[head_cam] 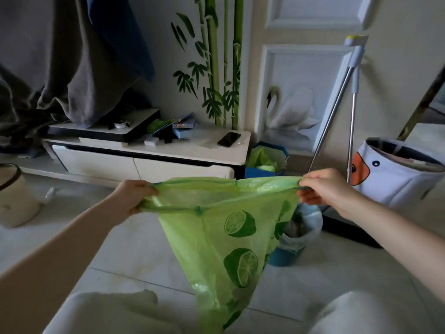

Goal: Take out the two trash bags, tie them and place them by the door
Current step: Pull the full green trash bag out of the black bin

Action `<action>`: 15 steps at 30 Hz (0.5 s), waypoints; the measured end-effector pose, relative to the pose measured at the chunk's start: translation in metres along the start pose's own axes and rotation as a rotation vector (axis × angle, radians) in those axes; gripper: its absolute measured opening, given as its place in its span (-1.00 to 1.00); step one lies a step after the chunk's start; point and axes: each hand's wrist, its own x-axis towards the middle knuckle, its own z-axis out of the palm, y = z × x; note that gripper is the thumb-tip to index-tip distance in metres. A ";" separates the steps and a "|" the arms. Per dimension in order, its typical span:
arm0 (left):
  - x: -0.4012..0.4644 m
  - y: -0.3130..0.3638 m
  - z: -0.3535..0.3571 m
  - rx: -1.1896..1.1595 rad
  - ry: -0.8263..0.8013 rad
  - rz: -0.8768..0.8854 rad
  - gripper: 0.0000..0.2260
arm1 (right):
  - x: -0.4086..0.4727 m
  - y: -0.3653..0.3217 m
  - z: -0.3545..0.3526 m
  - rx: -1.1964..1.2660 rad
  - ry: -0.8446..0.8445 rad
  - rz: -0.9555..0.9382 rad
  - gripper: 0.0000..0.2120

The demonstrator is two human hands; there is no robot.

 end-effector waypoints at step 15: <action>0.074 -0.122 0.015 0.386 0.001 -0.201 -0.88 | 0.033 0.124 0.079 -0.303 -0.287 0.315 -0.86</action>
